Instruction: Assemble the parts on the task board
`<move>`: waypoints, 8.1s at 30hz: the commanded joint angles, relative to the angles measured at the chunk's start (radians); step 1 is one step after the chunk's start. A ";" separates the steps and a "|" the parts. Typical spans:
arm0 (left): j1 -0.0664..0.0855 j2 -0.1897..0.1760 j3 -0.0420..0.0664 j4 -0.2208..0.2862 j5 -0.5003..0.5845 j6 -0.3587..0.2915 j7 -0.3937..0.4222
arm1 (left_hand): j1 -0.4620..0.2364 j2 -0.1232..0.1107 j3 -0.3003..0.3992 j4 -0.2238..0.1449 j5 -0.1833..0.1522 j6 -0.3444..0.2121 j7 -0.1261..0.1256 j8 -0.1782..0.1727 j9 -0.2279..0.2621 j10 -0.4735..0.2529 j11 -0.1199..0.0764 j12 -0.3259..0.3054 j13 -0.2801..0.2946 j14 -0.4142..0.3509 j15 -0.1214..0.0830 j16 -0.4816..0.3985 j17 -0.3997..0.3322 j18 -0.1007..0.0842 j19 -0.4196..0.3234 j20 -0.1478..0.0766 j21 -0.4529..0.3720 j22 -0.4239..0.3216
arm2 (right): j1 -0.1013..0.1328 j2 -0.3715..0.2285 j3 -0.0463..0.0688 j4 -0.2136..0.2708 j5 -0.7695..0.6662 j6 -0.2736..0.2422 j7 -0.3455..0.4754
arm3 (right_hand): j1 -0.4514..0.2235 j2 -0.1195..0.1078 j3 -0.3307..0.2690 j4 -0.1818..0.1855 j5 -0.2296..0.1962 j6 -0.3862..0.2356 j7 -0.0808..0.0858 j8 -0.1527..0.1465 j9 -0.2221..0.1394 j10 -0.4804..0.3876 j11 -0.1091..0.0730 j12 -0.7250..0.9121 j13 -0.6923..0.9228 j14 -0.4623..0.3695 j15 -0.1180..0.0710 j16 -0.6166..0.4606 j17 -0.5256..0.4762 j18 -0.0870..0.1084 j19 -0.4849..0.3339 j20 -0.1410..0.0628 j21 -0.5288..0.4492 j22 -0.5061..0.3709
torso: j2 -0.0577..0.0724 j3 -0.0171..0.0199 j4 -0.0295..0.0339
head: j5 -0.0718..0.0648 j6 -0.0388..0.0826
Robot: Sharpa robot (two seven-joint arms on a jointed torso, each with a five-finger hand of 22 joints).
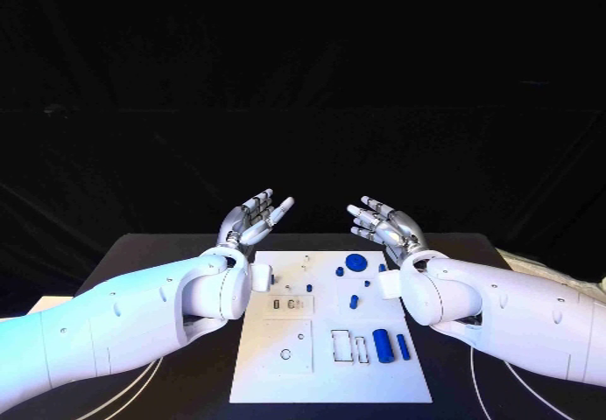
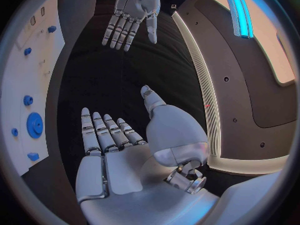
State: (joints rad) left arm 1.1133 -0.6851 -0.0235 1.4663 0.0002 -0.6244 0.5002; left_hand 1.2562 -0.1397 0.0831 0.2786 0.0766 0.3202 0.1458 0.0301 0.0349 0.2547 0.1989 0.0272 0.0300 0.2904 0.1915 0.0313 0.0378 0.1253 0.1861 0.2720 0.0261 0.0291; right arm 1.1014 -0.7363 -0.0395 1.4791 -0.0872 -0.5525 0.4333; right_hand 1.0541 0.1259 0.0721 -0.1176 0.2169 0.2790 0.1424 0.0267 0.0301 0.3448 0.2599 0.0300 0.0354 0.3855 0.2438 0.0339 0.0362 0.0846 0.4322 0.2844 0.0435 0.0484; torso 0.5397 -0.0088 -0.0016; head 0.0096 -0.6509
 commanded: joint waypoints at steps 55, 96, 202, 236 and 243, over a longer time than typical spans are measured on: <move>0.013 -0.239 0.028 0.334 -0.033 0.278 -0.054 | 0.116 0.153 -0.068 -0.152 -0.004 0.655 0.069 0.069 0.031 0.821 -0.038 0.093 0.047 0.813 -0.073 0.151 0.117 0.059 0.814 -0.041 0.154 0.045 | 0.166 -0.048 0.023 -0.056 -1.599 0.378 -0.526 | 0.195 -0.154 0.187 -0.133 -0.043 0.768 0.008 0.037 0.036 0.828 -0.175 0.035 0.030 1.118 -0.253 0.541 0.332 0.096 0.760 -0.198 0.724 0.354 | 0.223 -0.0194 0.0327 | -0.063 0.073; 0.015 -0.252 0.030 0.348 -0.032 0.278 -0.069 | 0.114 0.151 -0.073 -0.156 -0.004 0.651 0.075 0.064 0.031 0.818 -0.034 0.088 0.046 0.811 -0.071 0.147 0.121 0.058 0.816 -0.041 0.148 0.042 | 0.169 0.022 0.022 -0.112 -1.673 0.494 -0.530 | 0.203 -0.128 0.290 -0.048 -0.057 0.865 -0.019 0.054 0.045 0.865 -0.193 0.042 0.031 1.109 -0.261 1.031 0.807 0.038 0.830 -0.195 1.177 0.874 | 0.254 -0.0208 0.0485 | -0.077 0.071; 0.022 -0.261 0.030 0.332 -0.032 0.293 -0.098 | 0.117 0.151 -0.078 -0.168 -0.004 0.644 0.077 0.056 0.030 0.808 -0.031 0.078 0.044 0.811 -0.069 0.141 0.127 0.058 0.821 -0.040 0.139 0.040 | 0.169 0.143 0.032 -0.170 -1.680 0.242 -0.601 | 0.231 -0.221 0.297 0.050 -0.127 0.675 0.027 0.040 0.038 0.673 -0.148 0.052 0.030 1.057 -0.223 1.001 0.710 0.045 0.773 -0.158 1.195 0.866 | 0.275 -0.0254 0.0684 | -0.075 0.085; 0.022 -0.262 0.030 0.310 -0.031 0.308 -0.098 | 0.123 0.155 -0.077 -0.177 -0.003 0.643 0.077 0.053 0.031 0.805 -0.031 0.075 0.043 0.813 -0.069 0.138 0.131 0.058 0.824 -0.039 0.135 0.039 | 0.193 -0.142 0.046 -0.015 -1.408 0.372 -0.740 | 0.300 -0.235 -0.014 0.275 0.003 0.684 0.003 0.046 0.040 1.085 -0.204 1.234 1.230 1.152 -0.261 1.446 1.347 -0.042 1.019 -0.192 1.454 1.332 | 0.273 -0.0208 0.0461 | -0.083 0.087; 0.022 -0.259 0.030 0.308 -0.031 0.309 -0.098 | 0.124 0.155 -0.077 -0.178 -0.003 0.644 0.077 0.053 0.031 0.805 -0.031 0.075 0.043 0.813 -0.069 0.138 0.132 0.058 0.824 -0.039 0.134 0.039 | 0.192 -0.109 0.046 -0.047 -1.409 0.387 -0.737 | 0.308 -0.227 -0.020 0.278 0.003 0.692 0.003 0.051 0.041 1.097 -0.204 1.271 1.270 1.154 -0.260 1.456 1.367 -0.044 1.024 -0.191 1.458 1.343 | 0.273 -0.0209 0.0470 | -0.083 0.085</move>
State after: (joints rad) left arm 1.1342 -0.9470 0.0055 1.7739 -0.0331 -0.3368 0.3976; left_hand 1.3735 0.0079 0.0086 0.1072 0.0766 0.9661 0.2209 0.0861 0.0666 1.0632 0.1677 0.1073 0.0744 1.1014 0.1199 0.1734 0.1682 0.1632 1.0006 0.2324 0.1662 0.0690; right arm 1.2938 -0.8481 0.0061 1.4369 -1.4964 -0.1983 -0.2949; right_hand 1.3545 -0.1016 0.0594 0.1602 0.2168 0.9628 0.1451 0.0732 0.0697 1.4351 0.0573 1.2989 1.3041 1.4683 -0.0230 1.4873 1.3081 0.0530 1.4522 0.0931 1.4989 1.3080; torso 0.8129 -0.0290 0.0445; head -0.0734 -0.5647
